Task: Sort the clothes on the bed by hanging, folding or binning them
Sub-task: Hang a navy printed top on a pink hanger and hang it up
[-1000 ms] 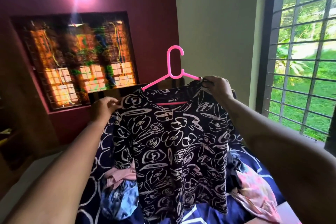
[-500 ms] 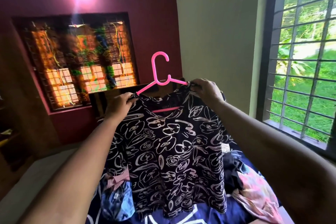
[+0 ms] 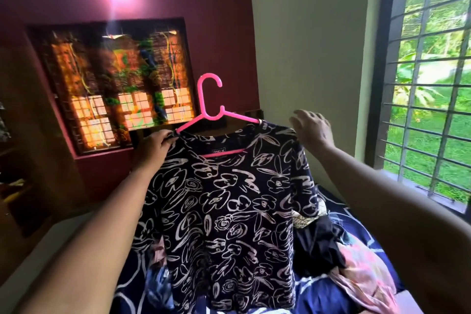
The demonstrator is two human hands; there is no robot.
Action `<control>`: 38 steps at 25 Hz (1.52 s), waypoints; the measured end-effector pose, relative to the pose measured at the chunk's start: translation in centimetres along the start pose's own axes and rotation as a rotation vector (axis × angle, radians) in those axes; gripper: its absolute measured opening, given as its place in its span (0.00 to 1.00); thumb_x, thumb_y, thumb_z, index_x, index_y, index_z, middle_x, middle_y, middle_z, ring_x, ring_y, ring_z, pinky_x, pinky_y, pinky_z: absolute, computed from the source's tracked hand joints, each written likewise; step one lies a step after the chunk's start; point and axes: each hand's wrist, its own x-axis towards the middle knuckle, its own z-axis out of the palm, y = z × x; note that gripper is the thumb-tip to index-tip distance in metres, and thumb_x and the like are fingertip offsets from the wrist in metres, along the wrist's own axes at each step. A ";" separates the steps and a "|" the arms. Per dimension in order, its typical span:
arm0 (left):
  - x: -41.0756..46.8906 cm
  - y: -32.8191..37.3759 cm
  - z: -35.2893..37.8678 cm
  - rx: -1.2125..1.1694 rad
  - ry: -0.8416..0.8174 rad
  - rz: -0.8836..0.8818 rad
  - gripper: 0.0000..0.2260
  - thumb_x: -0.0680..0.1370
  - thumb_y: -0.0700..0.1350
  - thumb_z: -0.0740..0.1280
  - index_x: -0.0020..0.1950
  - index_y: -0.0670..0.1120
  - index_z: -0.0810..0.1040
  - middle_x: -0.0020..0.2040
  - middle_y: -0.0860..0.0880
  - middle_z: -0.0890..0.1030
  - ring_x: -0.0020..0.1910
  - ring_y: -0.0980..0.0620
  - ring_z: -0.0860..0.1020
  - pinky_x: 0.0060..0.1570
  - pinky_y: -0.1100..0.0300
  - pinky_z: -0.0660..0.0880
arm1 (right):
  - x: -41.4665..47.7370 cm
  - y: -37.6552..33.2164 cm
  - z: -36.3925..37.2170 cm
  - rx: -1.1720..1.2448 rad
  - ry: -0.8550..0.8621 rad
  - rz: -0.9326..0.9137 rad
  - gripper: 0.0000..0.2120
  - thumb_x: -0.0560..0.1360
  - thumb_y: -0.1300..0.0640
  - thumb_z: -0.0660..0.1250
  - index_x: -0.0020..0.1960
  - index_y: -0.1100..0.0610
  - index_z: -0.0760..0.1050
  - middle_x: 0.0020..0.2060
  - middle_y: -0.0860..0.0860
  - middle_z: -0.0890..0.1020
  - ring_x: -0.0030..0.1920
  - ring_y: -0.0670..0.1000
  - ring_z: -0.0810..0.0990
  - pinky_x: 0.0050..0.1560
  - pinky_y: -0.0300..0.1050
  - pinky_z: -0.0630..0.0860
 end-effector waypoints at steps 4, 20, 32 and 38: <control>-0.2 1.2 0.8 -0.002 0.013 0.059 0.11 0.77 0.41 0.68 0.58 0.39 0.81 0.49 0.39 0.83 0.47 0.40 0.80 0.41 0.58 0.67 | 0.1 -5.8 0.6 0.021 -0.298 -0.370 0.17 0.78 0.46 0.63 0.64 0.50 0.73 0.58 0.52 0.81 0.57 0.58 0.78 0.54 0.49 0.72; -17.4 -3.9 8.7 0.897 -0.862 0.955 0.31 0.81 0.60 0.53 0.75 0.57 0.37 0.78 0.50 0.37 0.75 0.50 0.33 0.59 0.51 0.15 | 2.3 -12.7 -1.1 0.109 -0.191 -0.248 0.12 0.79 0.43 0.58 0.58 0.42 0.76 0.51 0.49 0.83 0.50 0.56 0.81 0.47 0.48 0.76; -9.4 7.3 9.6 0.747 -0.405 0.870 0.30 0.79 0.58 0.55 0.79 0.54 0.49 0.78 0.50 0.43 0.76 0.49 0.37 0.69 0.48 0.24 | -0.2 -14.2 0.0 0.120 -0.267 -0.292 0.11 0.79 0.44 0.59 0.57 0.43 0.76 0.50 0.47 0.82 0.49 0.54 0.80 0.41 0.43 0.70; -12.3 -1.2 7.9 0.809 -0.347 1.052 0.34 0.76 0.60 0.53 0.78 0.54 0.43 0.79 0.50 0.42 0.78 0.50 0.41 0.73 0.47 0.40 | 1.0 -10.2 -0.4 0.170 -0.189 -0.177 0.11 0.79 0.45 0.59 0.55 0.46 0.77 0.48 0.51 0.83 0.49 0.57 0.80 0.45 0.46 0.75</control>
